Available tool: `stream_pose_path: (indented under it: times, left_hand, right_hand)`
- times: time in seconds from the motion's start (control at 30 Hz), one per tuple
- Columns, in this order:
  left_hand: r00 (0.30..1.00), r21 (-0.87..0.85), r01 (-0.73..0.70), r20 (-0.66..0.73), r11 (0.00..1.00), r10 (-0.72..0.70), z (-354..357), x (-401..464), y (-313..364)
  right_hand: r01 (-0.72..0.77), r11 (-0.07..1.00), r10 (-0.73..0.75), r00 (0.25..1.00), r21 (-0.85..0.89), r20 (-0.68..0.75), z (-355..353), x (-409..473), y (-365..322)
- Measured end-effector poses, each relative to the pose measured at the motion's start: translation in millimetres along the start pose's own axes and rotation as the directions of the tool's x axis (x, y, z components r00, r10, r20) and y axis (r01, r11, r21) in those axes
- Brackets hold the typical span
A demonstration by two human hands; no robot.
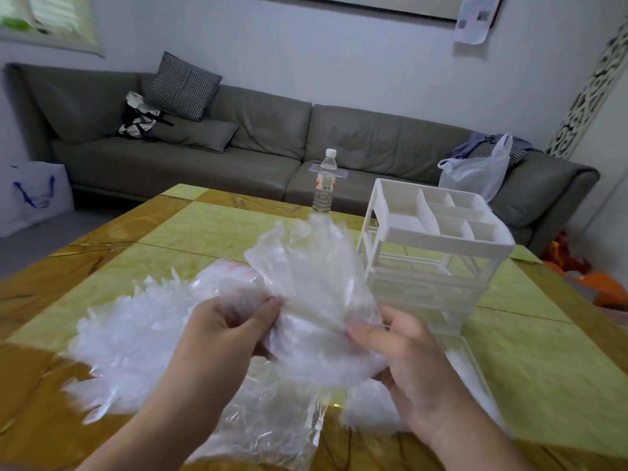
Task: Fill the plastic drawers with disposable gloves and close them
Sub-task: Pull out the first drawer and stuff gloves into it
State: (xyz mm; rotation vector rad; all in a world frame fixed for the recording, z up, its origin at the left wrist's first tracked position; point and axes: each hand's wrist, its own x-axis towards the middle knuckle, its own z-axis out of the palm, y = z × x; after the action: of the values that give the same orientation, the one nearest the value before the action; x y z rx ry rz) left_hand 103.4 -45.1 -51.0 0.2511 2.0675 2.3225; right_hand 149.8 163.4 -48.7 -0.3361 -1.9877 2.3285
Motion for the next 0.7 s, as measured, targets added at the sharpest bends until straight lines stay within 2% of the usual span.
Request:
stream_pose_path:
  times: [0.07, 0.1, 0.17, 0.23, 0.27, 0.33, 0.4, 0.47, 0.53, 0.6, 0.7]
  left_hand:
    - [0.984, 0.161, -0.070, 0.171, 0.984, 0.042, -3.5, 0.5, 0.5]
    - [0.966, 0.231, -0.099, 0.255, 0.968, 0.038, -5.8, 1.3, 0.6]
    - [0.941, 0.286, -0.123, 0.337, 0.950, 0.021, -9.4, 2.0, 0.8]
    - [0.956, 0.232, -0.109, 0.291, 0.967, 0.038, -9.2, 2.0, 1.9]
    - [0.974, 0.172, -0.070, 0.226, 0.983, 0.029, -7.4, 1.4, 2.3]
    - [0.998, 0.037, 0.020, 0.062, 0.999, -0.023, -4.7, 1.5, 1.5]
    - [0.992, -0.120, 0.115, -0.044, 0.986, -0.121, -1.5, 2.8, 2.4]
    - [0.979, -0.214, 0.200, 0.014, 0.956, -0.202, 4.4, 1.2, 4.8]
    - [0.962, -0.075, 0.254, 0.119, 0.964, -0.244, 7.8, -3.0, 4.4]
    - [0.947, 0.099, 0.247, 0.186, 0.964, -0.262, 8.9, -9.4, 2.4]
    - [0.975, 0.142, 0.170, 0.121, 0.975, -0.188, 8.0, -9.7, -1.7]
  right_hand:
    - [-0.065, 0.998, 0.066, 0.993, -0.009, 0.099, -2.2, -1.9, -1.3]
    - [-0.089, 0.996, 0.089, 0.991, -0.001, 0.100, -1.6, -1.9, -2.0]
    - [-0.084, 0.996, 0.084, 0.996, 0.022, 0.005, 0.0, -1.0, -1.4]
    - [-0.045, 0.997, 0.052, 0.991, 0.063, -0.126, 1.8, 0.5, -2.2]
    - [-0.019, 0.996, 0.035, 0.984, 0.090, -0.173, 1.3, 1.5, -2.2]
    - [0.045, 0.994, -0.020, 0.970, 0.097, -0.244, -0.2, 3.0, -2.4]
    - [0.112, 0.993, -0.095, 0.953, 0.043, -0.289, -0.5, 2.0, -3.2]
    - [0.167, 0.986, -0.161, 0.936, -0.008, -0.313, -0.1, 1.5, -3.1]
    - [0.199, 0.979, -0.203, 0.929, -0.043, -0.311, 1.5, 0.3, -2.6]
    - [0.220, 0.973, -0.232, 0.928, -0.075, -0.291, 3.5, -1.0, -2.1]
    - [0.255, 0.961, -0.274, 0.926, -0.105, -0.260, 6.0, -1.9, -2.1]
